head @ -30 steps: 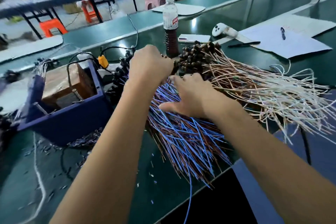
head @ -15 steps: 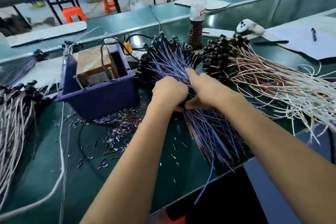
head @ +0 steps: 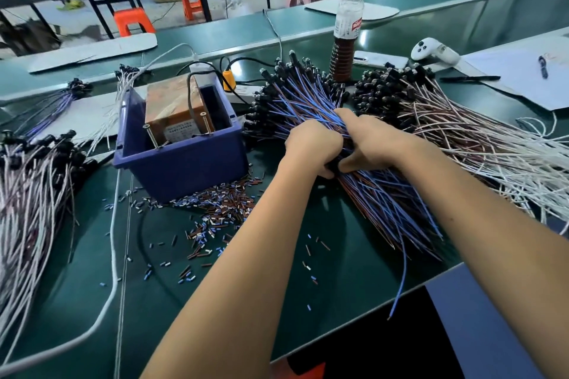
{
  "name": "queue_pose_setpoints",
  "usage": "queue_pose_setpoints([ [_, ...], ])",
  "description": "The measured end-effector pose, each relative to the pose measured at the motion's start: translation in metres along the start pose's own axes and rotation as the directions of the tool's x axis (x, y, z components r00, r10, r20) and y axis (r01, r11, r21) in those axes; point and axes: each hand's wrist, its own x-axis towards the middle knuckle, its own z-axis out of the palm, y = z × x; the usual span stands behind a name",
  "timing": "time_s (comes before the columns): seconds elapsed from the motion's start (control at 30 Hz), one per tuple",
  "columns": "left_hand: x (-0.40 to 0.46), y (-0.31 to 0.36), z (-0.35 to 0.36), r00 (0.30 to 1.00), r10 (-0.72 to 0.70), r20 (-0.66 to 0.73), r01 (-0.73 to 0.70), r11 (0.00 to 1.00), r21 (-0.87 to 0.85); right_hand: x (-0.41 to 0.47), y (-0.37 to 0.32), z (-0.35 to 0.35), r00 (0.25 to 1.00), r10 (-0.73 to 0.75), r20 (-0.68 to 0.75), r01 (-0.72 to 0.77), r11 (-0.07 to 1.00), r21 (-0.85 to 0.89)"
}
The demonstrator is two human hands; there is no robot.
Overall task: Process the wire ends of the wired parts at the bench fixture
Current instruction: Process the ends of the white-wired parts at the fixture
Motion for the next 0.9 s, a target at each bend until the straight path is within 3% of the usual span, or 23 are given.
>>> queue_pose_setpoints([
  [0.27, 0.006, -0.009, -0.013, 0.988, -0.001, -0.154, 0.016, 0.995, 0.096, 0.000, -0.031, 0.013, 0.998, 0.047, -0.036, -0.045, 0.997, 0.064],
  [0.57, 0.016, -0.007, -0.027, 0.978, 0.030, -0.204, -0.007, 0.994, 0.110, 0.013, -0.052, 0.007, 0.996, 0.083, -0.030, -0.082, 0.995, 0.052],
  [0.77, 0.006, -0.016, -0.032, 0.986, 0.066, -0.155, -0.054, 0.995, 0.080, 0.015, -0.057, 0.006, 0.988, 0.146, -0.042, -0.147, 0.989, -0.020],
  [0.9, -0.009, -0.021, -0.052, 0.994, 0.086, -0.064, -0.085, 0.996, 0.013, 0.013, -0.080, -0.002, 0.963, 0.183, -0.199, -0.205, 0.974, -0.095],
])
